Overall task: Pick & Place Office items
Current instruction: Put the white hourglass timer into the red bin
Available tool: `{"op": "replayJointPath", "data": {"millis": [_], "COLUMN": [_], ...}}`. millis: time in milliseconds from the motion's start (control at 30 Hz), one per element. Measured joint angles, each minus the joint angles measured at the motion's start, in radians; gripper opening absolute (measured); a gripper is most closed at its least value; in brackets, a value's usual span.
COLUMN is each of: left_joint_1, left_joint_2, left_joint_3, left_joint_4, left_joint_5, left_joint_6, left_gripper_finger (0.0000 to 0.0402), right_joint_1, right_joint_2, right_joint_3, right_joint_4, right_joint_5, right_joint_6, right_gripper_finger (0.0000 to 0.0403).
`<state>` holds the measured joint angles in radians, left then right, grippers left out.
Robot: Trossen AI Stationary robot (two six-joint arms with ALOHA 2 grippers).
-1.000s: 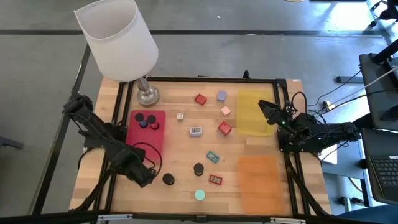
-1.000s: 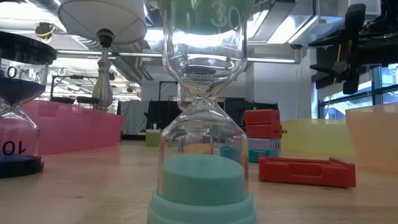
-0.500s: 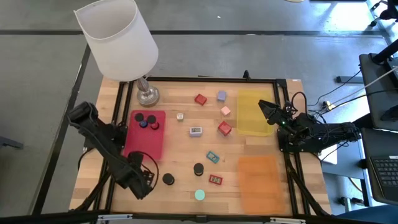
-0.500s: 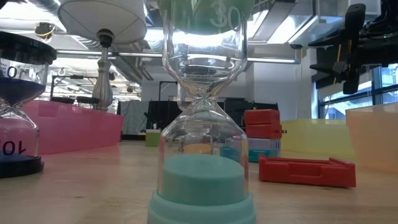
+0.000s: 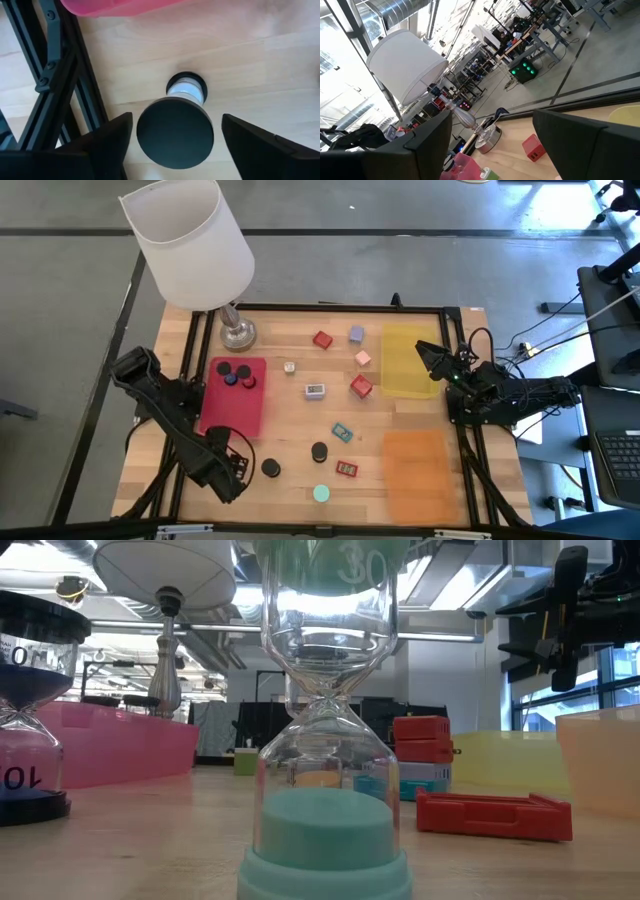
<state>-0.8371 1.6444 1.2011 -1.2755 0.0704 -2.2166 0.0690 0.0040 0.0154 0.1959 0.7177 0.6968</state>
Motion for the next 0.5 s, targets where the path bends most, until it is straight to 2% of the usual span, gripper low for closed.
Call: {"op": "replayJointPath", "data": {"millis": [333,500], "left_joint_1": [0.0,0.014], "left_joint_2": [0.0,-0.025], "left_joint_3": [0.0,0.02], "left_joint_4": [0.0,-0.023], "left_joint_5": [0.0,-0.057], "left_joint_6": [-0.006,-0.007], "left_gripper_finger": [0.0219,0.0208], "right_joint_1": [0.0,0.0], "right_joint_2": [0.0,0.0], "right_joint_3": [0.0,0.0], "right_joint_4": [0.0,0.0], "right_joint_5": [0.0,0.0], "right_joint_6": [0.0,0.0], "right_gripper_finger": [0.0281,0.0281]}}
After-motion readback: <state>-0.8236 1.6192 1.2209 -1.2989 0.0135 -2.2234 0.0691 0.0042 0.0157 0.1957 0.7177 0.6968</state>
